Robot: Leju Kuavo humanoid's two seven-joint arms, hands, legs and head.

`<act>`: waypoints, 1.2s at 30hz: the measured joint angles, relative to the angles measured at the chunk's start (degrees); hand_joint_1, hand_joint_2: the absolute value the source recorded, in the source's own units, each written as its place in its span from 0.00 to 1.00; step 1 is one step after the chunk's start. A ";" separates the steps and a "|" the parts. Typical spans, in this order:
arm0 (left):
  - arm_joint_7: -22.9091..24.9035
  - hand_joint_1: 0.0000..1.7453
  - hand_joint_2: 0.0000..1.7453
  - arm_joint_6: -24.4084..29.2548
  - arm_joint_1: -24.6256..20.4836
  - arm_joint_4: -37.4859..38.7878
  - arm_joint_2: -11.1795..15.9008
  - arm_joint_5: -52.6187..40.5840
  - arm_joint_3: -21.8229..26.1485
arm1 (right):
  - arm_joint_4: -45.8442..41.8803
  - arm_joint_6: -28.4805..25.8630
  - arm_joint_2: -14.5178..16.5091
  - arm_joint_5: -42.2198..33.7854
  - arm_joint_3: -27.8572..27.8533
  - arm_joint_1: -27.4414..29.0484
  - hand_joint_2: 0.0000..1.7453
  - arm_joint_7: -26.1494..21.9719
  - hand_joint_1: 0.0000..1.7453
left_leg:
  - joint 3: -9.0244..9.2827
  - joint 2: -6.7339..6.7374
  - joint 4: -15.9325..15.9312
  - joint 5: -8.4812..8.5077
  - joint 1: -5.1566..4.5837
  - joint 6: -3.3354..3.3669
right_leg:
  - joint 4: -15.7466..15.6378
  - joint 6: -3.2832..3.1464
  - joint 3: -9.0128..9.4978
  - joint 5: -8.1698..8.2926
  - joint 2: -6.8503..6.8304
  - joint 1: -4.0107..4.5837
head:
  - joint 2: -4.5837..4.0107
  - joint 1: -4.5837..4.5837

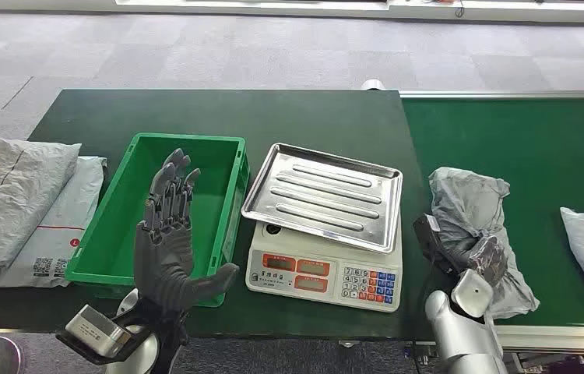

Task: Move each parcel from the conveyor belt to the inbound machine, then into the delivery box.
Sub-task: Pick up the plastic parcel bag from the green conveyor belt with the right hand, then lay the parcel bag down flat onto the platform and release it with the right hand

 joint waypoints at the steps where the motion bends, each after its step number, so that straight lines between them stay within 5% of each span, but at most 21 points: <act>1: 0.00 0.00 1.00 0.01 0.01 -0.03 0.00 -0.03 0.03 | -1.10 0.13 0.12 0.00 0.11 0.29 1.00 -0.03 1.00 | -0.01 -0.02 0.00 0.00 -0.01 0.00 | 0.00 0.01 0.00 -0.02 -0.03 0.00 | 0.00 0.00; 10: 0.00 0.00 1.00 0.19 0.10 -0.31 -0.03 -0.14 0.16 | -12.25 -2.57 1.49 -0.01 0.90 3.38 1.00 -0.10 1.00 | -0.10 -0.25 0.02 0.00 -0.22 0.18 | 0.00 0.13 0.03 -0.10 -0.28 -0.17 | 0.00 0.00; 18: 0.00 0.00 1.00 -0.55 -0.02 -0.22 -0.16 -0.19 0.19 | -31.79 -2.17 1.82 0.00 4.58 10.10 1.00 2.88 1.00 | -0.12 -0.31 0.02 -0.02 -0.28 0.26 | -0.01 0.22 0.00 -0.17 -0.36 -0.20 | 0.00 0.00; 23: 0.00 0.00 1.00 -0.89 -0.63 0.38 -0.17 -0.15 0.19 | -38.50 -2.54 2.38 0.00 6.71 12.59 1.00 -1.67 1.00 | -0.13 -0.26 0.01 -0.03 -0.27 0.27 | -0.01 0.24 0.00 -0.18 -0.35 -0.20 | 0.00 0.00; 36: 0.00 0.00 1.00 -1.04 -3.25 2.41 -0.17 1.61 -0.06 | -35.62 1.94 4.88 -0.03 23.19 7.29 1.00 -7.53 1.00 | -0.11 -0.32 0.00 0.08 -0.27 0.27 | 0.00 0.22 0.03 -0.14 -0.38 -0.19 | 0.00 0.00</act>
